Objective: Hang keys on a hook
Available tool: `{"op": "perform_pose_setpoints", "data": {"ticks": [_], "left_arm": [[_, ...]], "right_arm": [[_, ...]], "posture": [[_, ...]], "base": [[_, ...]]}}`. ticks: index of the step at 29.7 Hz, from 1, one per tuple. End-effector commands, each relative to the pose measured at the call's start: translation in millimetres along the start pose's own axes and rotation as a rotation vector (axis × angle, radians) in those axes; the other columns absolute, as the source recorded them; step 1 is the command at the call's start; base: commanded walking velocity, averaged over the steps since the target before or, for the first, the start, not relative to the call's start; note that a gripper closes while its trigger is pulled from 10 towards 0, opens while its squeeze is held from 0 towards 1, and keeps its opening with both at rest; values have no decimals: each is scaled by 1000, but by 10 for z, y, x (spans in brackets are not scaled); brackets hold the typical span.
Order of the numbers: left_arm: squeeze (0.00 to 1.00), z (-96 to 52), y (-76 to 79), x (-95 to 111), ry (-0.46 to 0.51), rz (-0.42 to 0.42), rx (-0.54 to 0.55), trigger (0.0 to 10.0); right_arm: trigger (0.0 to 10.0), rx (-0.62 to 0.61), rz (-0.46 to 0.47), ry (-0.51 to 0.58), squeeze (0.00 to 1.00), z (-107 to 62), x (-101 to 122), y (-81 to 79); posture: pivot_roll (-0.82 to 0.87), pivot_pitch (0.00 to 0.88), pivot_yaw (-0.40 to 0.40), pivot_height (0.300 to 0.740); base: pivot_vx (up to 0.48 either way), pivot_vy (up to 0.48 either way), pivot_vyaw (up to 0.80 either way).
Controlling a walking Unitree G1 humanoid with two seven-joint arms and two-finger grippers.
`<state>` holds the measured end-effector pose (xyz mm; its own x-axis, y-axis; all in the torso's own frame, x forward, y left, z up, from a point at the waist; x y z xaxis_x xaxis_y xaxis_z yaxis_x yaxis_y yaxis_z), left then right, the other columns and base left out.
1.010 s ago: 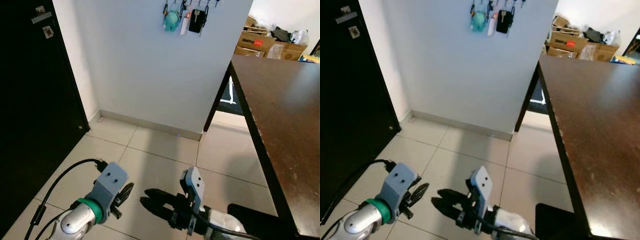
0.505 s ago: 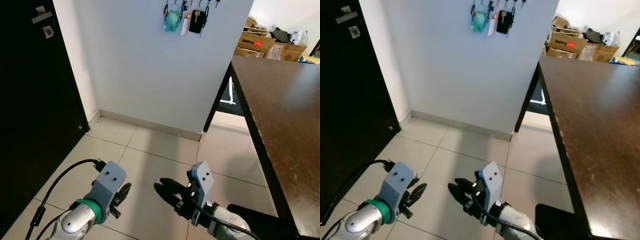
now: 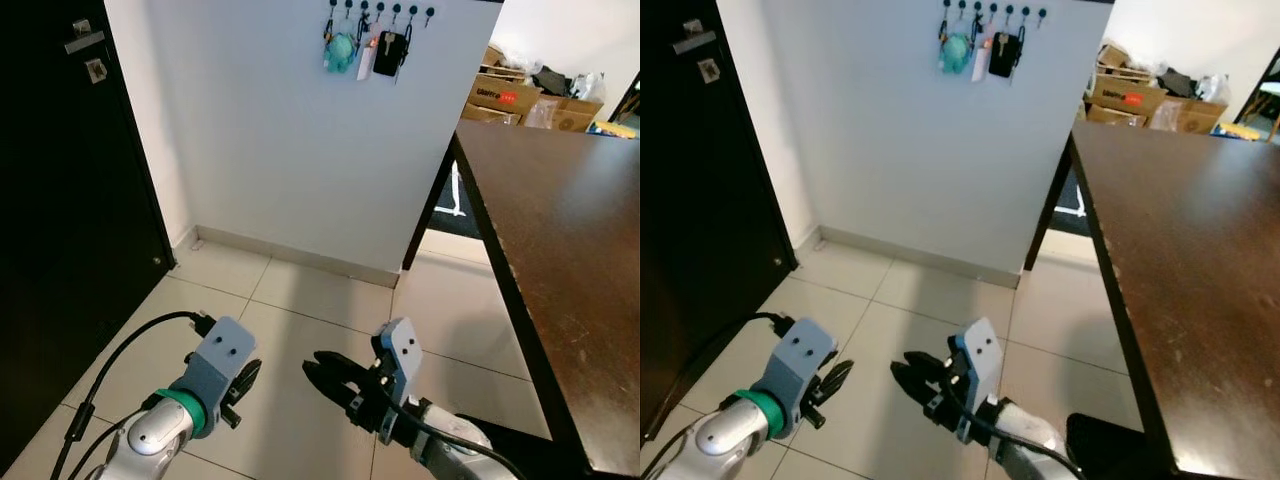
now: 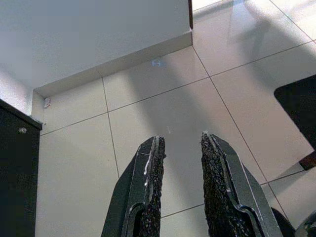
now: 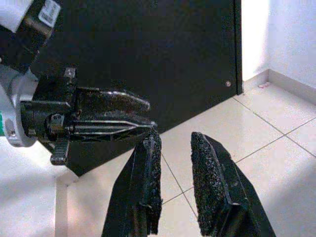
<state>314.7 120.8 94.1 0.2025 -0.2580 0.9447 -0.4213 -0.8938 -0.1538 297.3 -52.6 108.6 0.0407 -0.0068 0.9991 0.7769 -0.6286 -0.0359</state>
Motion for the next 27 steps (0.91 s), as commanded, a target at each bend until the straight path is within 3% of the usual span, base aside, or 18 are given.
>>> {"op": "perform_pose_setpoints", "data": {"ticks": [1, 16, 27], "left_arm": [[0, -4, 5, -51, -22, -6, -8, 10000], [0, -15, 32, -31, -2, -16, 7, 10000], [0, 46, -33, 2, -3, -18, 26, 10000]], "right_arm": [[10000, -14, 13, -6, 0, -6, -48, 18], [10000, -84, -53, 5, 0, 18, -15, 105], [10000, -155, -124, 15, 0, 52, 33, 212]], "posture": [[-15, 4, 50, 740], [-14, 15, 37, 740], [-11, 1, 39, 740]], "base": [[0, 0, 0], [0, 0, 0], [0, 0, 0]]}}
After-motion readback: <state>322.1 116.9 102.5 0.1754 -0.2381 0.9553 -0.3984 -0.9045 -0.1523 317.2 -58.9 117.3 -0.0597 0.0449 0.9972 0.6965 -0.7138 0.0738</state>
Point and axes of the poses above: a point about 5 cm out from each wrist's last joint towards the gripper, its own z axis pointing out of the wrist towards the gripper, its own x axis along the axis of the wrist's last joint, y = z × x, the point moved 6 cm from there along z, pointing out of the wrist towards the gripper, and after that the axes turned 8 degrees about -z, right-handed, at the moved point
